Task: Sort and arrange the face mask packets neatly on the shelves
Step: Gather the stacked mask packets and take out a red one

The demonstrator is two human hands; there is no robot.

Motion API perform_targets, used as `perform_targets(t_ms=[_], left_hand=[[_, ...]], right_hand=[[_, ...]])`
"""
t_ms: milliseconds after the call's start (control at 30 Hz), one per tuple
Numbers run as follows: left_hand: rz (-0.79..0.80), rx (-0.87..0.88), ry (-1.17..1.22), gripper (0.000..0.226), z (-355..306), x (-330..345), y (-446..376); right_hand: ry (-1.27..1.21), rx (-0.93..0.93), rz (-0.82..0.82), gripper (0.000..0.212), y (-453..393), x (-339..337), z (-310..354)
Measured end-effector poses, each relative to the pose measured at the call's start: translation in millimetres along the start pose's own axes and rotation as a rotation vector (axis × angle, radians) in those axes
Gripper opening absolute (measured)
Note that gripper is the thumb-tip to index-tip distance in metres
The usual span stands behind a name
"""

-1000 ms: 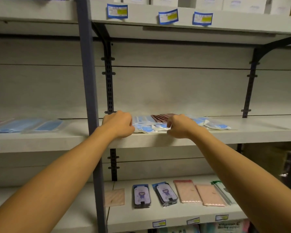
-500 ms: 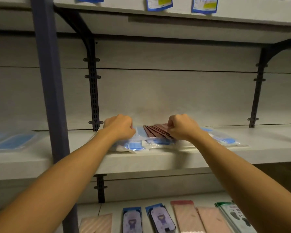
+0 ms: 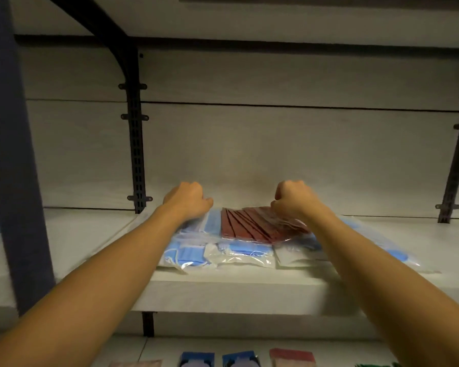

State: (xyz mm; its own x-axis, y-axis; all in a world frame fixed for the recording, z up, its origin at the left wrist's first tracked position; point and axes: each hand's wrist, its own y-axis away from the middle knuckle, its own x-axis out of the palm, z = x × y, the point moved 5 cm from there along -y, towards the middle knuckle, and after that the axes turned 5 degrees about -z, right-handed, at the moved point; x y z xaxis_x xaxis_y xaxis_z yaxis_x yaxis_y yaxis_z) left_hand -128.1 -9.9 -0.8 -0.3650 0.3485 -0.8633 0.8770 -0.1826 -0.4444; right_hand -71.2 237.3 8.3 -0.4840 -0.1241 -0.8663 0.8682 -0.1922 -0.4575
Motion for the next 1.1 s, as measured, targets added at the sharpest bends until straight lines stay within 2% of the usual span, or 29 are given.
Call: perform_targets(t_ms=[200, 400, 533, 667, 867, 1000, 1100], left_hand=[[-0.005, -0.001, -0.098, 0.054, 5.1, 13.4, -1.9], [0.088, 0.005, -0.032, 0.069, 14.4, 32.2, -8.9], [0.045, 0.03, -0.008, 0.052, 16.0, 33.5, -10.1], [-0.023, 0.043, 0.033, 0.037, 15.5, 29.4, -11.8], [-0.128, 0.013, 0.235, 0.015, 18.2, 21.2, -12.6], [-0.185, -0.017, 0.318, 0.011, 19.0, 14.9, -10.9], [-0.173, -0.084, 0.369, 0.021, 25.2, 16.0, -11.0]], right_hand=[[-0.023, 0.024, 0.064, 0.034, -9.3, 16.1, -2.9], [0.023, 0.041, 0.067, 0.025, -13.5, 22.9, -13.5], [0.049, 0.056, 0.051, 0.024, -14.7, 27.9, -20.5], [0.039, 0.096, 0.063, 0.032, -15.0, 28.3, -24.9], [0.001, 0.17, 0.078, 0.044, -8.8, 23.4, -31.4], [-0.022, 0.194, 0.074, 0.048, -7.3, 20.9, -32.5], [-0.068, 0.203, 0.08, 0.045, -7.6, 20.7, -32.4]])
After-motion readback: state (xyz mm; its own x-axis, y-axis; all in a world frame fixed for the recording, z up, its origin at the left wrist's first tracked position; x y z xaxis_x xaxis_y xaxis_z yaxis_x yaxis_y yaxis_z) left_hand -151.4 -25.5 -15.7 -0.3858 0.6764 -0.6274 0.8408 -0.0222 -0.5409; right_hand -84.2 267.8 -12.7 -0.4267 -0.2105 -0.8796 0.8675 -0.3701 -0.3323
